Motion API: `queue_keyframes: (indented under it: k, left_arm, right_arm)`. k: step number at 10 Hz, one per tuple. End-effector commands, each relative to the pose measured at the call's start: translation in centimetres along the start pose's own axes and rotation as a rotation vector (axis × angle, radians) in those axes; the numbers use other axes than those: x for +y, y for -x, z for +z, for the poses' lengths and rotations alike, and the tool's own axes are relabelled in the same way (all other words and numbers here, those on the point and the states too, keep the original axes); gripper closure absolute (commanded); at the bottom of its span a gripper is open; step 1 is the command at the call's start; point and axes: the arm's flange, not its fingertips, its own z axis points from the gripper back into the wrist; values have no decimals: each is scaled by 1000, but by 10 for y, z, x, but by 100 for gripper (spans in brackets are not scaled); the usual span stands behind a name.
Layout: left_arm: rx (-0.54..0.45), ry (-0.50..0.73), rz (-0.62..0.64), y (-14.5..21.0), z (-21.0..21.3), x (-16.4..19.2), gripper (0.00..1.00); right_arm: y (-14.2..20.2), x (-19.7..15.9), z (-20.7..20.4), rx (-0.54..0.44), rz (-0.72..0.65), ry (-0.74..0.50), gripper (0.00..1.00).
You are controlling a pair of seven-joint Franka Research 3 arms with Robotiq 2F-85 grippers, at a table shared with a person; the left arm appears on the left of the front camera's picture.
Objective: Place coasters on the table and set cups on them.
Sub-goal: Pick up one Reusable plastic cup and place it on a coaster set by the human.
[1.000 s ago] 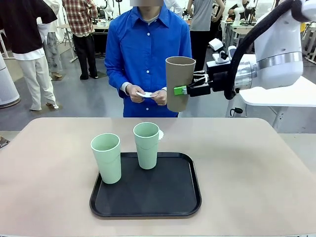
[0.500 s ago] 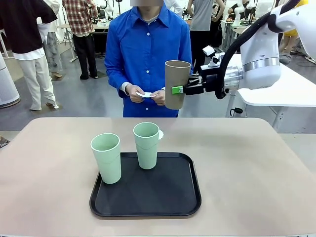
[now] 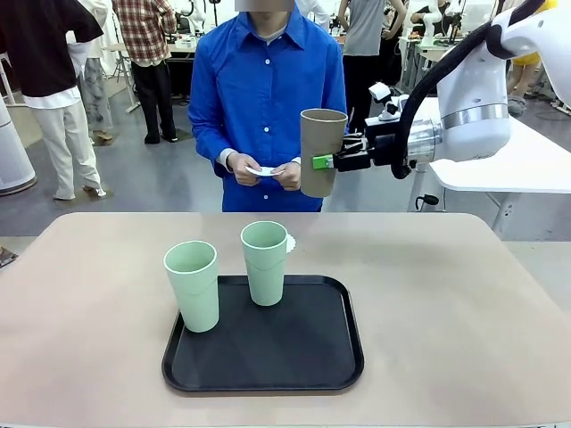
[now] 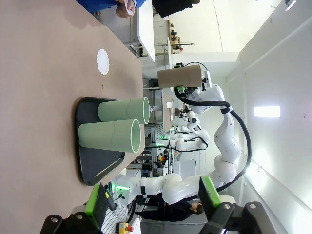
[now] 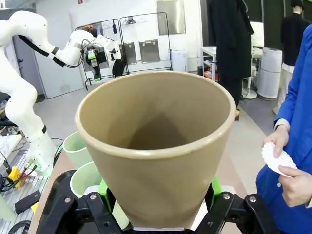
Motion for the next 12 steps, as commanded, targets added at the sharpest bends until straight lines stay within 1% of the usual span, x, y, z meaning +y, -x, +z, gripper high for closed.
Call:
queue_keyframes:
  k: [1,2,4,5,8,9,11,12]
  left_arm:
    - [-7,16,-16,0,2,0,0]
    - [-7,16,-16,0,2,0,0]
    - [-7,16,-16,0,2,0,0]
    - [-7,16,-16,0,2,0,0]
    - [-7,16,-16,0,2,0,0]
    - [-7,16,-16,0,2,0,0]
    - [-7,16,-16,0,2,0,0]
    - [-7,16,-16,0,2,0,0]
  right_arm:
    - [18,-17,-16,-24,15,36,15]
    - [19,-26,-21,-35,43,38,15]
    - [33,-37,-38,-50,51,9,15]
    - [36,-40,-48,-41,63,-12,15]
    - [49,-48,-66,0,79,-13,15]
    - [53,-54,-71,3,70,-15,15]
    - [60,-55,-78,18,57,-38,15]
    - [59,-56,-81,17,53,-41,15]
